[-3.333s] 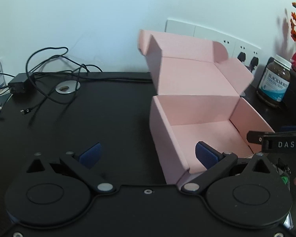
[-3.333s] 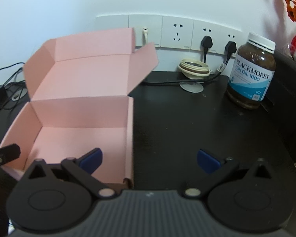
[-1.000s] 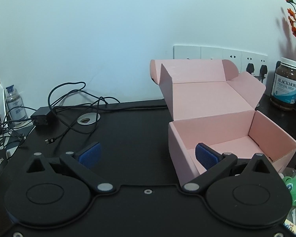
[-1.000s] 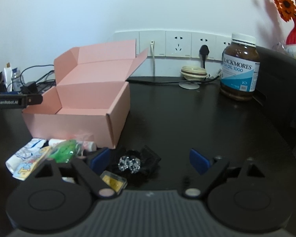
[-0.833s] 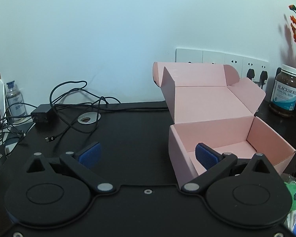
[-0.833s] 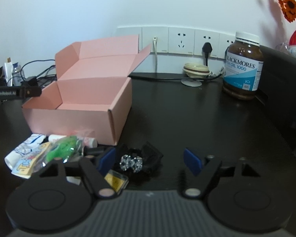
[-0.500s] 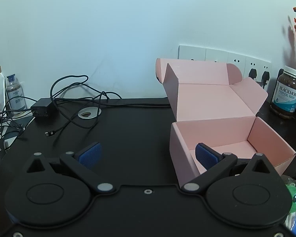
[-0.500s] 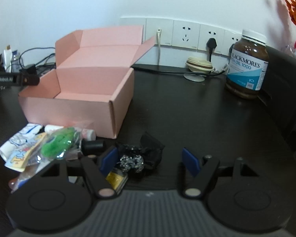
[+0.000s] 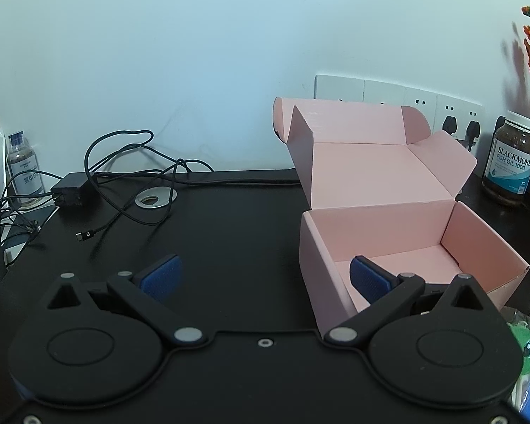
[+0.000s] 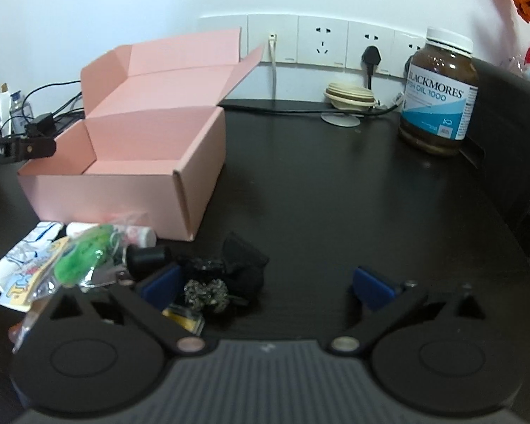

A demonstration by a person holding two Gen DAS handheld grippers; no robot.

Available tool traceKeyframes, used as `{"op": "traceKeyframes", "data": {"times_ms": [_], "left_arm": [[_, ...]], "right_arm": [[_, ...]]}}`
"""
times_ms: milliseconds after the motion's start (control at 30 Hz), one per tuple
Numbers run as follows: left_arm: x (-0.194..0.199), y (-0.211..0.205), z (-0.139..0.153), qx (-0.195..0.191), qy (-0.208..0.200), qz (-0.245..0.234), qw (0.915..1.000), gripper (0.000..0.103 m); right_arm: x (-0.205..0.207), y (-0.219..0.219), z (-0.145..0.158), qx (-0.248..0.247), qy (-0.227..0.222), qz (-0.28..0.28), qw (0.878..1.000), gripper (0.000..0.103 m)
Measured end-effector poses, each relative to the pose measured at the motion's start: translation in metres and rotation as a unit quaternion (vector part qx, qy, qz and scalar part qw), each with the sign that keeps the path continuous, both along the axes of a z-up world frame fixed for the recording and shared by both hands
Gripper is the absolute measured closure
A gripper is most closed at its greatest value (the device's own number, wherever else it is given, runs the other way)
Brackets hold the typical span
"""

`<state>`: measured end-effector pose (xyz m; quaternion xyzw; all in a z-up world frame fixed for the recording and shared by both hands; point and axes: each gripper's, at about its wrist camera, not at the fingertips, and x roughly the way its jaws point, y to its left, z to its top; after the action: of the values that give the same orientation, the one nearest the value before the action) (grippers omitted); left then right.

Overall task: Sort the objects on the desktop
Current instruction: 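Grasp the black rhinestone hair clip with the right gripper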

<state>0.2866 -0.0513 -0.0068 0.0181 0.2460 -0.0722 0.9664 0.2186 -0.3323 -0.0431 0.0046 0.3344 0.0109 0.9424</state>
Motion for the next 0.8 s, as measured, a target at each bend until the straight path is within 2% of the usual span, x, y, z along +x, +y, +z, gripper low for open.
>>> {"op": "traceKeyframes", "data": {"times_ms": [100, 167, 233, 367, 433, 567, 633, 800], "left_arm": [[0.000, -0.001, 0.000, 0.004, -0.001, 0.000, 1.0000, 0.000], [0.000, -0.002, -0.001, 0.007, -0.002, 0.000, 1.0000, 0.000], [-0.001, -0.003, -0.001, 0.009, -0.004, -0.001, 1.0000, 0.000], [-0.001, -0.004, -0.001, 0.013, -0.006, -0.003, 0.9999, 0.000], [-0.001, -0.004, -0.001, 0.013, -0.006, -0.003, 0.9999, 0.000], [-0.001, -0.004, -0.001, 0.015, -0.005, -0.002, 0.9999, 0.000], [0.000, -0.004, -0.002, 0.016, -0.005, -0.001, 0.9999, 0.000], [0.000, -0.004, -0.001, 0.019, -0.005, 0.000, 0.9998, 0.000]], "right_arm": [[-0.001, 0.004, 0.001, -0.016, -0.007, 0.007, 1.000, 0.001], [-0.002, 0.006, 0.001, -0.021, -0.014, 0.014, 1.000, 0.005], [-0.004, 0.008, 0.002, -0.020, -0.020, 0.025, 0.999, 0.017], [-0.006, 0.011, 0.003, -0.021, -0.026, 0.035, 0.999, 0.026], [-0.006, 0.011, 0.003, -0.016, -0.028, 0.037, 0.999, 0.035], [-0.006, 0.012, 0.004, -0.016, -0.030, 0.037, 0.999, 0.039], [-0.007, 0.014, 0.004, -0.018, -0.032, 0.039, 0.999, 0.045], [-0.006, 0.016, 0.004, -0.021, -0.033, 0.040, 0.998, 0.047]]}}
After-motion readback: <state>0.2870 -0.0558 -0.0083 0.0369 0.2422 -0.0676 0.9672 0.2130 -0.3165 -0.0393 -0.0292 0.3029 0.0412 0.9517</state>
